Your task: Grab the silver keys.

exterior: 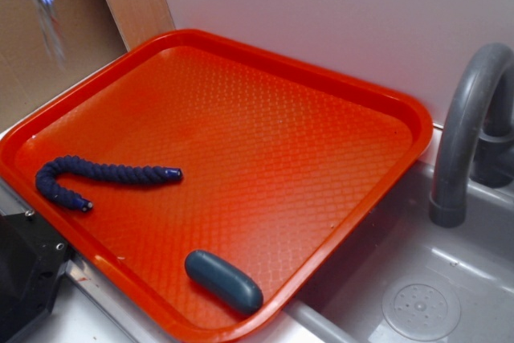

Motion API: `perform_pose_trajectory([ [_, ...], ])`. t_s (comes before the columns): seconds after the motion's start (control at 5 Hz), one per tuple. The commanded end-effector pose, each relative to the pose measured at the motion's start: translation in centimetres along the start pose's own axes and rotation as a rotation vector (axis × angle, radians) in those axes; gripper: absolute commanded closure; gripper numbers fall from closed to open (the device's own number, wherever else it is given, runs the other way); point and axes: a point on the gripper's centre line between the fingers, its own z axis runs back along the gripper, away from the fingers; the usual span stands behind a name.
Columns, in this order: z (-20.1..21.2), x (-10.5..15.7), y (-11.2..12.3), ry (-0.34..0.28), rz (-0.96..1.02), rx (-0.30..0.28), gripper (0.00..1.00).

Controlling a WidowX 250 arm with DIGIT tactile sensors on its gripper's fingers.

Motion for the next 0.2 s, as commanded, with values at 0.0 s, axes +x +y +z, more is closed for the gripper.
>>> perform_pose_trajectory([
  [0.0, 1.35, -1.48, 1.02, -0.037, 0.063, 0.074, 1.00],
])
